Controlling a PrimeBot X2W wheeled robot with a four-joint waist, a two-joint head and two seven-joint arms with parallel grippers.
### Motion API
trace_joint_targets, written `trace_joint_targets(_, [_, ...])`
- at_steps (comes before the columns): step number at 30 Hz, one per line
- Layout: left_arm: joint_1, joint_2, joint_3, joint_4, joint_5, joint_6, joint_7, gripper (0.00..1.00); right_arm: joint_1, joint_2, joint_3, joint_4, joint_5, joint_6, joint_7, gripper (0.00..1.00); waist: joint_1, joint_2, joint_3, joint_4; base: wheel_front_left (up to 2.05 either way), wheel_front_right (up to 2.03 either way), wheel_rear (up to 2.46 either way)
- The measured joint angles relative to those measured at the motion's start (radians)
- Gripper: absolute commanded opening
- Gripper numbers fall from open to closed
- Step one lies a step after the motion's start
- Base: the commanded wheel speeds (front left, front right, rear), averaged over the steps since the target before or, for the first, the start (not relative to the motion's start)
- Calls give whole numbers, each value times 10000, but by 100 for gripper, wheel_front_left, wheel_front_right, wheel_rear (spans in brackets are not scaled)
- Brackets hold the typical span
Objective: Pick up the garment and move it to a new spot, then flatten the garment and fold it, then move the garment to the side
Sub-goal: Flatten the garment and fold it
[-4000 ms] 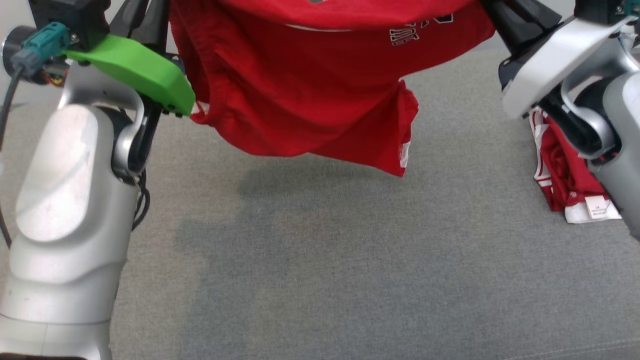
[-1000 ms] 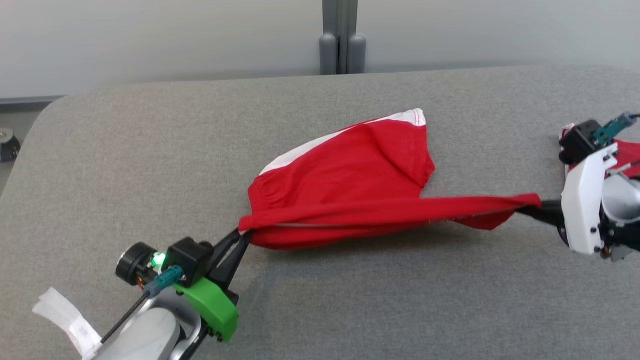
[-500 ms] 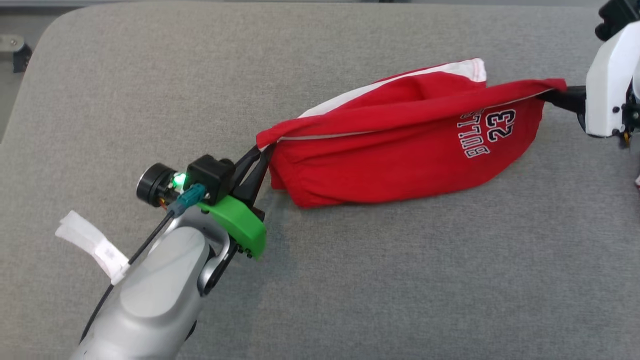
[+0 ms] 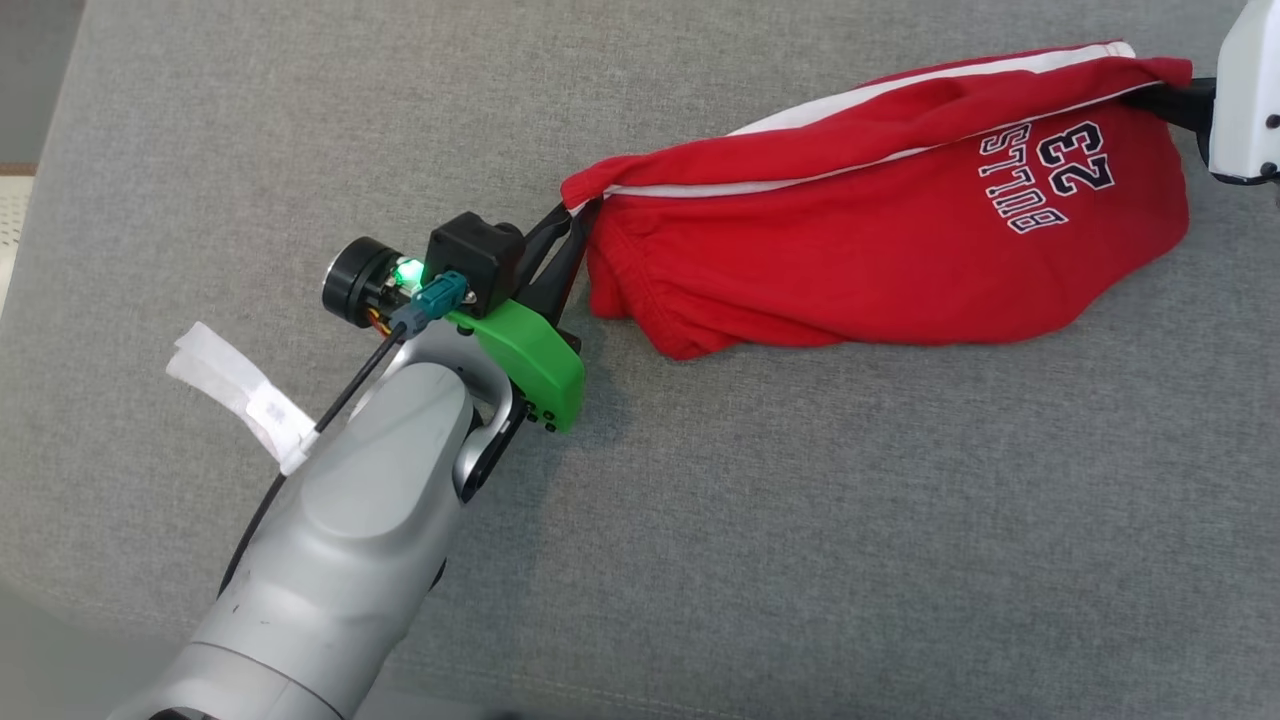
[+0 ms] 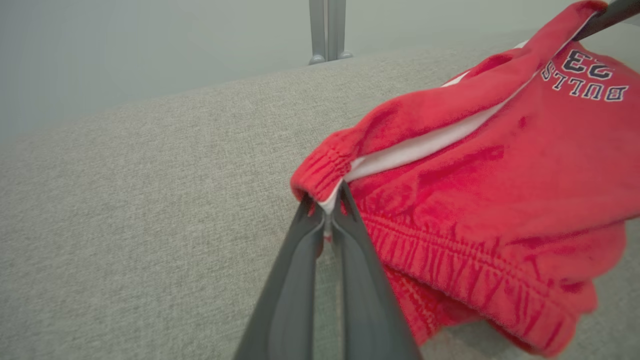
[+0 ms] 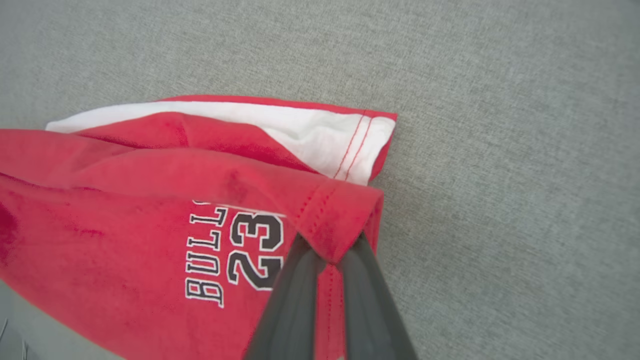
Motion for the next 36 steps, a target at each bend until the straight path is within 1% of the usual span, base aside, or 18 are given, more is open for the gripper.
trace_joint_targets(2, [-82, -82, 121, 73, 82, -27, -2, 0, -19, 38, 10, 52, -21, 0, -27, 0, 0, 0, 146, 96, 0, 0, 0])
trace_joint_targets(3, [-102, -109, 163, 96, 115, -29, -2, 47, -35, 56, 10, 73, -31, 0, -29, 0, 0, 0, 195, 127, 0, 0, 0])
trace_joint_targets(4, [-121, -144, 242, 104, 188, -27, -2, 81, -67, 92, -6, 104, -35, 0, -107, 19, 0, 0, 250, 159, 0, 0, 0])
trace_joint_targets(5, [-144, -171, 297, 127, 290, 10, -4, 100, -93, 142, -67, 150, -44, 0, -249, 100, 0, 0, 300, 183, 0, 0, 0])
trace_joint_targets(7, [-164, -207, 401, 165, 435, 61, -13, 100, -120, 219, -105, 230, -94, 0, -416, 100, 0, 0, 362, 204, 0, 0, 0])
trace_joint_targets(10, [-163, -253, 736, -2, 654, 255, -13, 100, -163, 309, -107, 443, -366, 0, -886, 100, 0, 0, 354, 177, 0, 0, 0])
trace_joint_targets(13, [-133, -301, 1097, -199, 876, 343, -13, 100, -276, 389, -167, 727, -725, -2, -1641, 100, 0, 0, 256, 121, 0, 0, 0])
trace_joint_targets(15, [-64, -307, 1292, -261, 974, 382, -15, 100, -302, 485, -249, 890, -721, -2, -1946, 100, 0, -1, 168, 81, 0, 0, 0])
trace_joint_targets(17, [51, -309, 1517, -359, 1068, 453, -15, 100, -304, 543, -274, 1016, -872, -2, -2481, 100, 0, 0, 55, 38, 0, 0, 0])
trace_joint_targets(22, [552, -303, 2370, -1049, 1269, 594, -15, 100, -145, 619, -428, 1108, -1212, -4, -4535, 100, 0, 0, -388, -103, 0, 0, 0])
trace_joint_targets(30, [1879, -249, 3847, -2769, 1580, 700, -33, 100, 1374, 959, -439, 625, -1590, -2, -8096, 100, 0, 0, -1275, -540, 0, 0, 0])
trace_joint_targets(33, [2470, -297, 4295, -3285, 1605, 713, -31, 100, 2000, 1198, -596, 593, -1781, -2, -8924, 100, 0, 0, -1560, -782, 0, 0, 0])
trace_joint_targets(36, [3021, -391, 4640, -3789, 1609, 662, -31, 100, 2658, 1490, -1179, 568, -2021, -2, -9191, 100, 0, 0, -1826, -1026, 0, 0, 0])
